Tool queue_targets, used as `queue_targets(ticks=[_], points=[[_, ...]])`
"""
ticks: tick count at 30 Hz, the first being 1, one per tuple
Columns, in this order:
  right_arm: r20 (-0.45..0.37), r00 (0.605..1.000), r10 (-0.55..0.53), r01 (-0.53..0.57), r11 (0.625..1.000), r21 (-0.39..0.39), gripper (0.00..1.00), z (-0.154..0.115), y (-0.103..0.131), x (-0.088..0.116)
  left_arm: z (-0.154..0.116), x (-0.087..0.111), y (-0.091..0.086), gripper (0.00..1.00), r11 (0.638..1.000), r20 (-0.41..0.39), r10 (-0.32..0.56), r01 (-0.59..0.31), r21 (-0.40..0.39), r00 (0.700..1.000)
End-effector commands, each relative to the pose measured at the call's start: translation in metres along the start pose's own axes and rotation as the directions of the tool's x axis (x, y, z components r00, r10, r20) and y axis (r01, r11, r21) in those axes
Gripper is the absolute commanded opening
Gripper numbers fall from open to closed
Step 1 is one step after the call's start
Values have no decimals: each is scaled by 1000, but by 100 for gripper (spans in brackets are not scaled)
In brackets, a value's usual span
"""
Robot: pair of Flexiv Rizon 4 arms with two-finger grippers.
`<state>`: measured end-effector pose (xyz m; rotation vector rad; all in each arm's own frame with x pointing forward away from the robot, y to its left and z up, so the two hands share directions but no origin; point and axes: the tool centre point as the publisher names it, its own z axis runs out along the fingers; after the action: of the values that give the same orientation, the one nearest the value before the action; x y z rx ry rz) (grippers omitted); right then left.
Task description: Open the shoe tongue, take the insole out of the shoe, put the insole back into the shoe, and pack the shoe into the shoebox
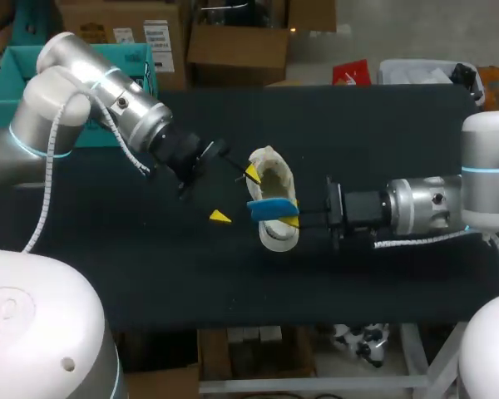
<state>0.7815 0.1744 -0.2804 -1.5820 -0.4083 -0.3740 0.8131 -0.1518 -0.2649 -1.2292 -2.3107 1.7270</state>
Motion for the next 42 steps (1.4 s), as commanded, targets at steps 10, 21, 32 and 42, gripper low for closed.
queue_targets(ticks=[10,21,32,42], points=[[-43,999,-12,12,1000,5,0,0,7,-4,18,-2,6,78,998,491,-29,2,56,871],[-50,998,-24,24,1000,13,0,-2,8,-2,37,-15,14,48,996,463,-67,31,85,884],[-53,998,-22,23,1000,12,0,-6,8,1,45,-16,13,9,995,432,-71,32,97,899],[-59,998,-30,31,1000,7,100,-7,10,3,48,-16,15,0,997,388,-23,-6,75,921]])
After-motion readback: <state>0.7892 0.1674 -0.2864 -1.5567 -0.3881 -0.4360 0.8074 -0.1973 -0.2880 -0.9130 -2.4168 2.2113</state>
